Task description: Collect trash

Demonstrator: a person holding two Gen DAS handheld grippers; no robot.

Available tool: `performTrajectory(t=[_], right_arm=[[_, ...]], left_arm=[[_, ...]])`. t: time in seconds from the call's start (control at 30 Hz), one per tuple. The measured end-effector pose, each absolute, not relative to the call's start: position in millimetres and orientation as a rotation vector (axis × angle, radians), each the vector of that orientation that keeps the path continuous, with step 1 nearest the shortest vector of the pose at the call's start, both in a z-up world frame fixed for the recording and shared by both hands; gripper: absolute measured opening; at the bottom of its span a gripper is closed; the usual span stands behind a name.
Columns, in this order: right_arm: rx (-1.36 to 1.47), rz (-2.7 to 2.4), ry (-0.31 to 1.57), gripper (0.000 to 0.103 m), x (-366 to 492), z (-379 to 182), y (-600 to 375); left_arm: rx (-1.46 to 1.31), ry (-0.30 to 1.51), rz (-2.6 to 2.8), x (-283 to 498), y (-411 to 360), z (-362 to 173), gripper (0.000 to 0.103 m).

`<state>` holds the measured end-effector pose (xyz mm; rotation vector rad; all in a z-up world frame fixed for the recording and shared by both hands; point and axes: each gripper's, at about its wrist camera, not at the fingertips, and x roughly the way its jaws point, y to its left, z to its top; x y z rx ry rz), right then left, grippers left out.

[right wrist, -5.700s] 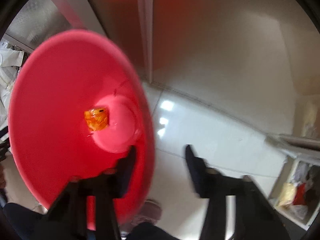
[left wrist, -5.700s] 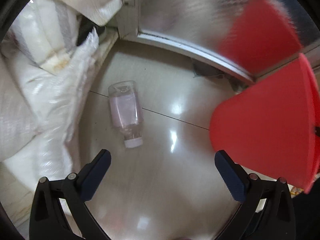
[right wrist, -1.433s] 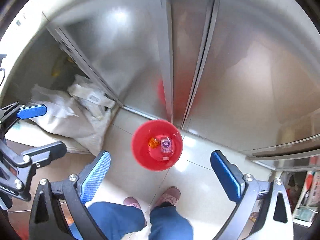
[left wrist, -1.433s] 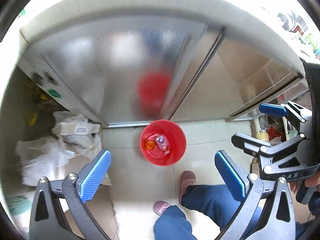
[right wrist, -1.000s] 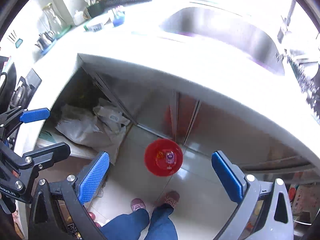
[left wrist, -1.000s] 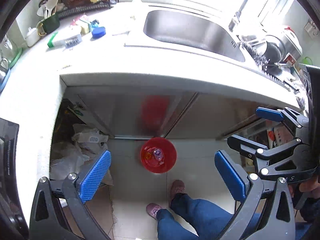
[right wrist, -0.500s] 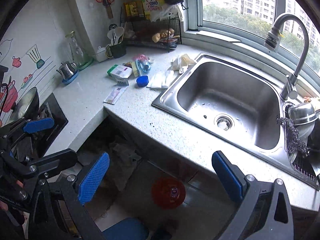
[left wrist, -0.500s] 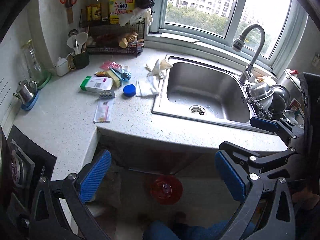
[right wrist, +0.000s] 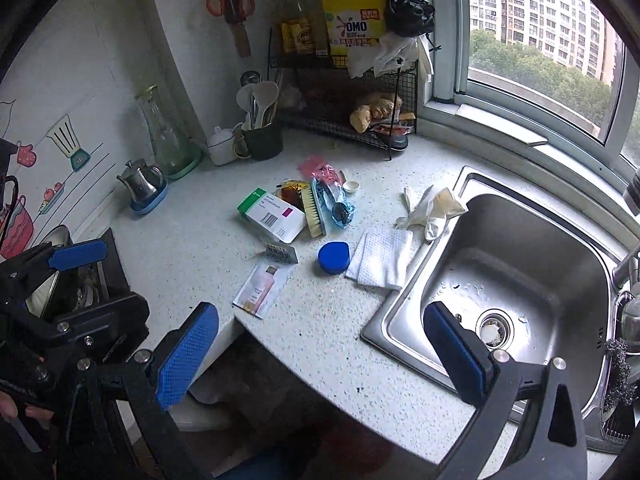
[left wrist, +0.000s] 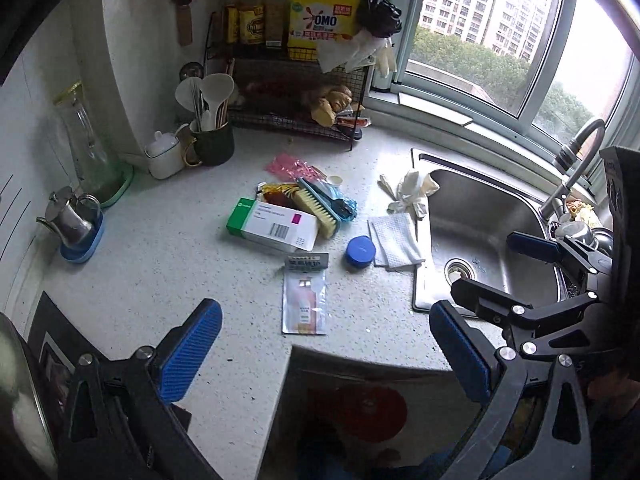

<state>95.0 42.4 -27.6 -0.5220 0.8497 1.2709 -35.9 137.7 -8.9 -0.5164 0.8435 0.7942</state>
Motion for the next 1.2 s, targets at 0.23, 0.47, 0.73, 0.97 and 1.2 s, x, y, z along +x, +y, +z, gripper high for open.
performTrajectory(t=[0.23,0.47,0.73,0.97,1.2], right_arm=[[-0.63,1.32,0.861,0.102,81,-43,142],[-0.809,1.37,0.882,0.102,64,-77,219],[-0.98,1.417,0.898,0.102,57,-116,275],[-1.11,1.469,0.927,0.102,50,-150,312],[-1.199,1.479,0.95,0.102,43,-175,333]], left_arm=[[-0.596,0.912,0.826,-56,230,-41,0.103],[-0.67,0.966,0.846,-71,281,-75,0.103],[-0.76,0.996,0.875,-81,316,-111,0.103],[-0.779,1.041,0.886,-81,334,-134,0.103],[-0.801,1.055,0.9,-84,345,-147,0.103]])
